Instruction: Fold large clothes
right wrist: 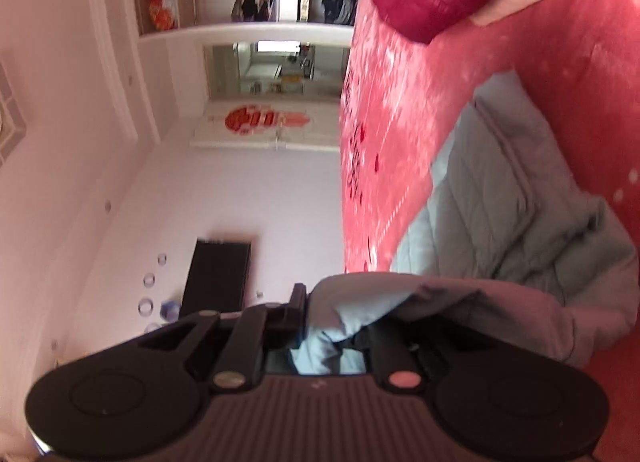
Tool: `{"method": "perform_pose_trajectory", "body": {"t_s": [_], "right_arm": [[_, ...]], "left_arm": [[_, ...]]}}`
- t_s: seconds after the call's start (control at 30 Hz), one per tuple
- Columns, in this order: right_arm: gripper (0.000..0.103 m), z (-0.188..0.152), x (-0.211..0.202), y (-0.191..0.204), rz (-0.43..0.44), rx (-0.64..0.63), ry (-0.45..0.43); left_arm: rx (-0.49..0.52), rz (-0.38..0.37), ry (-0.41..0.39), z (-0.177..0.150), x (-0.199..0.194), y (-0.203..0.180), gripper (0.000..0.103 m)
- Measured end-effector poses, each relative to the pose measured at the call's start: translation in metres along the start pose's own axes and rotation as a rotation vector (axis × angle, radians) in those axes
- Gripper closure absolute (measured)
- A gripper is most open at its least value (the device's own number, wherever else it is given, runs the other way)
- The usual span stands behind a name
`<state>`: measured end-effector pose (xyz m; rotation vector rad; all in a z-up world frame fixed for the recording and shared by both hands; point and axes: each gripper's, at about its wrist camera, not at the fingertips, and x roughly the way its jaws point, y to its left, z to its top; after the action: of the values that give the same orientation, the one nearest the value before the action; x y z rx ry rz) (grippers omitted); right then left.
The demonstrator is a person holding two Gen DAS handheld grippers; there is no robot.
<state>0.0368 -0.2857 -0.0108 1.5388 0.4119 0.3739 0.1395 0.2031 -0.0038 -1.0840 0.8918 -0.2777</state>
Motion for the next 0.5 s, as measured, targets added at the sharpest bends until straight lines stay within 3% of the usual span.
{"method": "perform_pose_trajectory", "body": {"t_s": [0.13, 0.37, 0.4, 0.5], "right_arm": [[0.094, 0.030, 0.011, -0.015, -0.074, 0.027, -0.105], [0.087, 0.052, 0.034, -0.041, -0.189, 0.029, -0.131], [0.080, 0.054, 0.035, -0.044, -0.186, 0.034, -0.136], [0.039, 0.053, 0.025, -0.043, -0.181, 0.034, -0.154]], "left_arm": [[-0.060, 0.041, -0.065, 0.017, 0.000, 0.017, 0.093], [0.111, 0.134, -0.079, 0.017, -0.009, 0.012, 0.079], [0.133, 0.143, -0.080, 0.015, -0.010, 0.011, 0.078], [0.206, 0.159, -0.070, 0.007, -0.012, 0.011, 0.073]]}}
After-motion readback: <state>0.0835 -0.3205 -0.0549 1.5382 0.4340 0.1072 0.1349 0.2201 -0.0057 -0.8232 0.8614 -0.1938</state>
